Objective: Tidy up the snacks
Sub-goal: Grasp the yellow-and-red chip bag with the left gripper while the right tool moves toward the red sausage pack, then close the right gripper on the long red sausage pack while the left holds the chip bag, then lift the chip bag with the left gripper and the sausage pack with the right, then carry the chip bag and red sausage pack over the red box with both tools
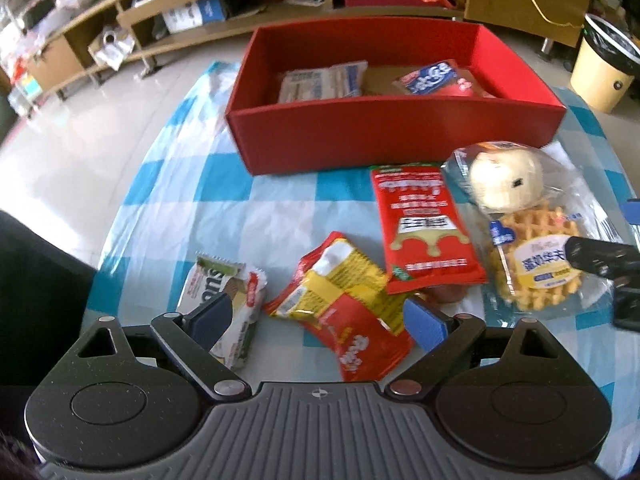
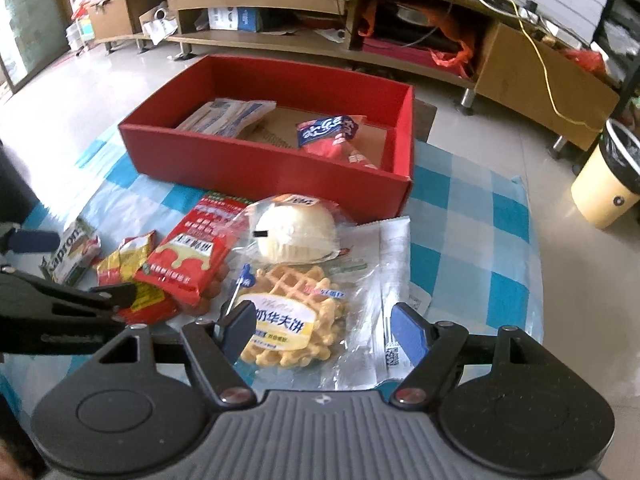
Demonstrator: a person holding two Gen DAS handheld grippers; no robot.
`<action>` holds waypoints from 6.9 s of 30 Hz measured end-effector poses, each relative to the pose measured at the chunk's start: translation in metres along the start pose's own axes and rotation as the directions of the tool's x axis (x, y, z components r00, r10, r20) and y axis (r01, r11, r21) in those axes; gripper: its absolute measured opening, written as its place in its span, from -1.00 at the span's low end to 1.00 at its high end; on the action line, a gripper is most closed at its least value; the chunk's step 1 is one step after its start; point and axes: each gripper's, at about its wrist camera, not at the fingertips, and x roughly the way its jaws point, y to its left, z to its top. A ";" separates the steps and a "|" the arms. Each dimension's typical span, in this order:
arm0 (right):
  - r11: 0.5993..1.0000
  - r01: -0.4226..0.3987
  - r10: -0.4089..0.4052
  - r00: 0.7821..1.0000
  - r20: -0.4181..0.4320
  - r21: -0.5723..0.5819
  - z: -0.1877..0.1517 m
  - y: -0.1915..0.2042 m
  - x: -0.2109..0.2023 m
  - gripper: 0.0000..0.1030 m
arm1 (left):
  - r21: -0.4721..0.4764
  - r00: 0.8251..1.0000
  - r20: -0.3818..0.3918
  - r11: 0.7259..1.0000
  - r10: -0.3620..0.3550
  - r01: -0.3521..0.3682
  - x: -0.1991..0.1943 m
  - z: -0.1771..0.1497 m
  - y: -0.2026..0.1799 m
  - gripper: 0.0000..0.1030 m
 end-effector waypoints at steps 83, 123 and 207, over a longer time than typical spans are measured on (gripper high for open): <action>0.942 -0.273 0.303 0.942 -0.145 0.196 0.055 0.057 0.095 0.41 | -0.200 0.976 -0.130 0.968 -0.176 0.148 0.028 -0.025 0.042 0.27; 0.929 -0.354 0.357 0.934 -0.015 0.104 0.008 0.016 0.014 -0.12 | -0.150 0.980 -0.064 0.973 -0.189 0.178 0.003 -0.007 0.016 0.16; 0.936 -0.328 0.310 0.940 0.145 0.126 0.050 -0.013 -0.007 -0.12 | -0.058 0.988 0.121 0.993 -0.091 0.098 -0.024 0.052 -0.014 0.16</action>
